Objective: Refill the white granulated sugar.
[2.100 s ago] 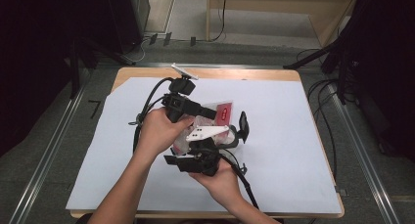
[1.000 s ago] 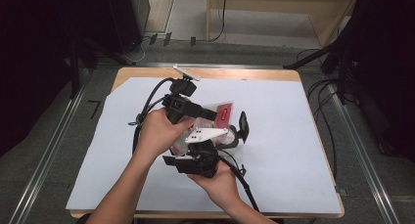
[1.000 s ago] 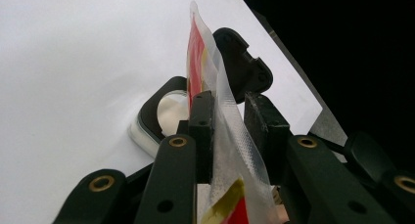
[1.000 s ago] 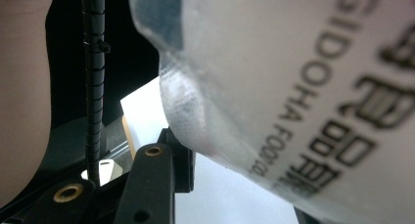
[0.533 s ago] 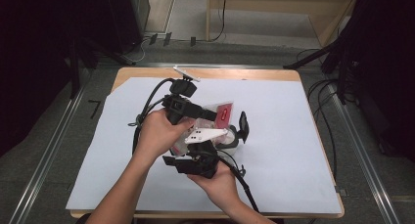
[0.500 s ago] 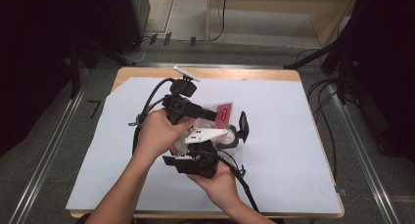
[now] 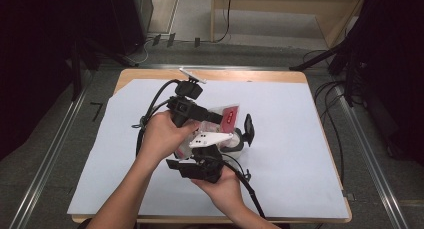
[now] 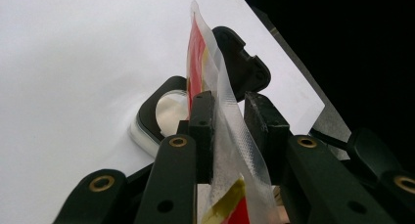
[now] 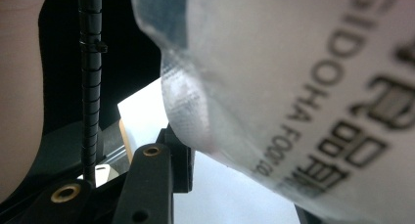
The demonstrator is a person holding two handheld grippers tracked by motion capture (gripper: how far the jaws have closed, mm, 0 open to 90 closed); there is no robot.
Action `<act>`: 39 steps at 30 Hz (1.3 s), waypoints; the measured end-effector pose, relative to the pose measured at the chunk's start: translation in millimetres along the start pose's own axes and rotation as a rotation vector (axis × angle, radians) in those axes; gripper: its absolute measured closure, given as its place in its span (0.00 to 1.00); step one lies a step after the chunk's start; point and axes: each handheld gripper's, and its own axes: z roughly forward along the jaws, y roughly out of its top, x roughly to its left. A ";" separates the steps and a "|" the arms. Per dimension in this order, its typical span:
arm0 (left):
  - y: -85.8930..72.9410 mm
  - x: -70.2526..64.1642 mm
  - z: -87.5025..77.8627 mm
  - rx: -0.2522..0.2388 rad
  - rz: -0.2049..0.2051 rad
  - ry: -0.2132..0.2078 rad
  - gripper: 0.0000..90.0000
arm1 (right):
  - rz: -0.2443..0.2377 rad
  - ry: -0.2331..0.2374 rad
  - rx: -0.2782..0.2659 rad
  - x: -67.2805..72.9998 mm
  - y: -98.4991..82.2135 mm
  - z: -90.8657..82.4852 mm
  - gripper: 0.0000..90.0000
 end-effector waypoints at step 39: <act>-33.6 6.8 -9.0 0.052 0.043 -0.017 0.84 | -0.127 -0.044 0.003 11.5 -31.0 22.1 0.67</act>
